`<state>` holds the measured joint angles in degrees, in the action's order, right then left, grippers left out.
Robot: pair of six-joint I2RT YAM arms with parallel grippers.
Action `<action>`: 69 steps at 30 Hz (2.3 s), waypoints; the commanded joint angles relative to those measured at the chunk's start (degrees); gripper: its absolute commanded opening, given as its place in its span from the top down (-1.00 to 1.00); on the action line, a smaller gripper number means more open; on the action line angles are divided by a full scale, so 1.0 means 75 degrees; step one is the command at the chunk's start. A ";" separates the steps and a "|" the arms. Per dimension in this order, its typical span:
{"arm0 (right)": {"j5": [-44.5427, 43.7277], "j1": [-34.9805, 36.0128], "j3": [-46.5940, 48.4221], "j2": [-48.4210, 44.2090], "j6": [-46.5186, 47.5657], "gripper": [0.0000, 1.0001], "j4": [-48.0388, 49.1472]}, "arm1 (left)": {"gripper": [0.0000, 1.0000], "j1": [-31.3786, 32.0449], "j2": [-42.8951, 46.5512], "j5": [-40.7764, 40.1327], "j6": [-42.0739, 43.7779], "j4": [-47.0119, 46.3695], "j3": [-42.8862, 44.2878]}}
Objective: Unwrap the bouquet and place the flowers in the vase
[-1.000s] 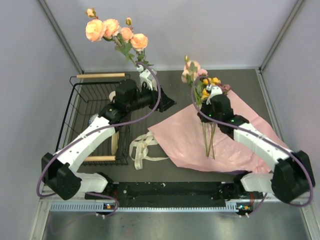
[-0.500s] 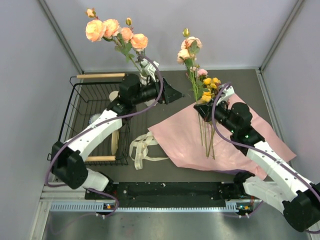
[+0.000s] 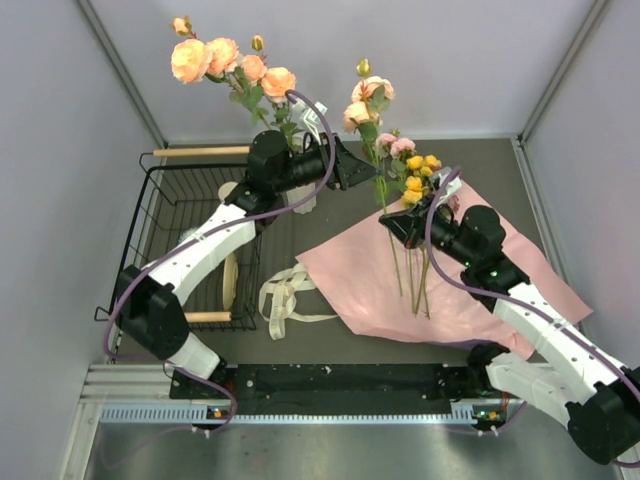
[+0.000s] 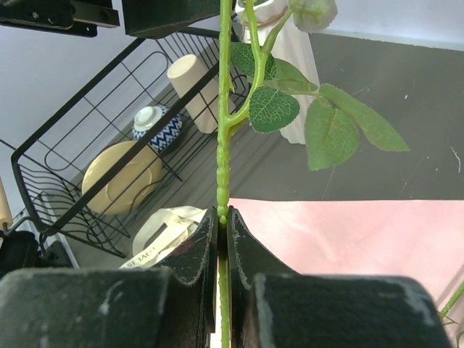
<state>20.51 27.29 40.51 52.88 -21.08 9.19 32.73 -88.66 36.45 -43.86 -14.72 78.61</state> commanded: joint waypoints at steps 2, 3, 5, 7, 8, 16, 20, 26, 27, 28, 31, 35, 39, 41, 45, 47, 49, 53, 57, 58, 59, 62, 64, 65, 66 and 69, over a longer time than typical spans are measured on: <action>0.0207 0.0182 0.0364 -0.0207 0.0045 1.00 0.0392 | -0.35 0.0054 -0.0166 0.0086 -0.0105 -0.0264 0.0370; 0.0183 0.0182 0.0387 -0.0219 0.0034 1.00 0.0392 | -0.34 0.0054 -0.0190 0.0109 -0.0117 -0.0241 0.0382; 0.0078 0.0194 0.0387 -0.0231 0.0045 1.00 0.0380 | -0.34 0.0077 -0.0179 0.0156 -0.0118 -0.0194 0.0382; 0.0077 0.0205 0.0387 -0.0277 0.0045 1.00 0.0403 | -0.39 0.0101 -0.0155 0.0121 -0.0001 -0.0135 0.0370; 0.0112 0.0205 0.0399 -0.0266 0.0045 1.00 0.0392 | -0.40 0.0112 -0.0155 0.0075 0.0023 -0.0100 0.0382; 0.0311 0.0264 0.0505 -0.0160 0.0092 1.00 0.0333 | 0.36 0.0171 -0.0296 0.0098 0.0198 -0.0088 0.0628; 0.0114 0.0276 0.0528 -0.0172 0.0186 0.96 0.0100 | 1.00 0.0159 -0.0190 -0.0288 0.1157 0.0671 0.1177; -0.1570 0.0287 0.0844 -0.0184 0.0291 -0.28 -0.1037 | 1.00 0.0159 0.0430 -0.1588 0.3302 0.1681 0.1788; -0.1772 0.0276 0.0868 -0.0207 0.0303 -0.38 -0.1200 | 1.00 0.0171 0.0535 -0.1834 0.3838 0.1844 0.1835; -0.2064 0.0287 0.0868 -0.0230 0.0303 -0.42 -0.1202 | 1.00 0.0159 0.0722 -0.2289 0.4099 0.1904 0.1882; -0.2243 0.0287 0.0856 -0.0289 0.0338 -0.48 -0.1202 | 1.00 0.0159 0.1062 -0.3088 0.4931 0.1869 0.1847; -0.2196 0.0287 0.0891 -0.0231 0.0350 -0.48 -0.1401 | 1.00 0.0136 0.1216 -0.4492 0.5974 0.1799 0.1964; -0.2102 0.0287 0.0891 -0.0207 0.0338 -0.47 -0.1425 | 1.00 -0.0051 0.1239 -0.5196 0.6538 0.1600 0.2233; -0.2102 0.0287 0.0903 -0.0207 0.0350 -0.47 -0.1483 | 1.00 -0.0192 0.1251 -0.5281 0.6609 0.1120 0.2374; -0.2091 0.0276 0.0915 -0.0231 0.0350 -0.47 -0.1518 | 1.00 -0.0262 0.0959 -0.5328 0.6925 0.0932 0.2971; -0.2091 0.0276 0.0938 -0.0254 0.0350 -0.47 -0.1554 | 1.00 -0.0402 0.0749 -0.5282 0.6926 0.1002 0.3194; -0.2091 0.0276 0.0927 -0.0301 0.0350 -0.47 -0.1588 | 1.00 -0.0473 0.0666 -0.5328 0.7019 0.0967 0.3300; -0.2172 0.0276 0.0903 -0.0418 0.0385 -0.47 -0.1682 | 1.00 -0.0532 0.0479 -0.5446 0.7441 0.0791 0.3288; -0.2243 0.0287 0.0833 -0.0465 0.0432 -0.47 -0.1729 | 1.00 -0.0614 0.0419 -0.5305 0.7301 0.0733 0.3183; -0.2254 0.0287 0.0833 -0.0465 0.0432 -0.47 -0.1741 | 1.00 -0.0614 0.0385 -0.5258 0.7277 0.0697 0.3137; -0.2255 0.0287 0.0821 -0.0442 0.0420 -0.47 -0.1729 | 1.00 -0.0614 0.0384 -0.5246 0.7266 0.0662 0.3032; -0.2208 0.0276 0.0844 -0.0430 0.0409 -0.47 -0.1718 | 1.00 -0.0614 0.0291 -0.5211 0.7160 0.0627 0.2937; -0.2208 0.0276 0.0833 -0.0418 0.0420 -0.47 -0.1718 | 1.00 -0.0614 0.0232 -0.5188 0.7079 0.0627 0.2879; -0.2219 0.0287 0.0833 -0.0418 0.0432 -0.47 -0.1729 | 1.00 -0.0614 0.0220 -0.5164 0.7066 0.0604 0.2785; -0.2231 0.0276 0.0821 -0.0430 0.0432 -0.47 -0.1729 | 1.00 -0.0614 0.0209 -0.5164 0.7055 0.0592 0.2750; -0.2243 0.0287 0.0810 -0.0453 0.0432 -0.47 -0.1753 | 1.00 -0.0614 0.0173 -0.5153 0.6973 0.0463 0.2469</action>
<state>4.27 29.04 44.05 50.52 -18.52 -4.36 28.27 -86.94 -2.81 9.52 -6.66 99.20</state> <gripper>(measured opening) 0.734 0.047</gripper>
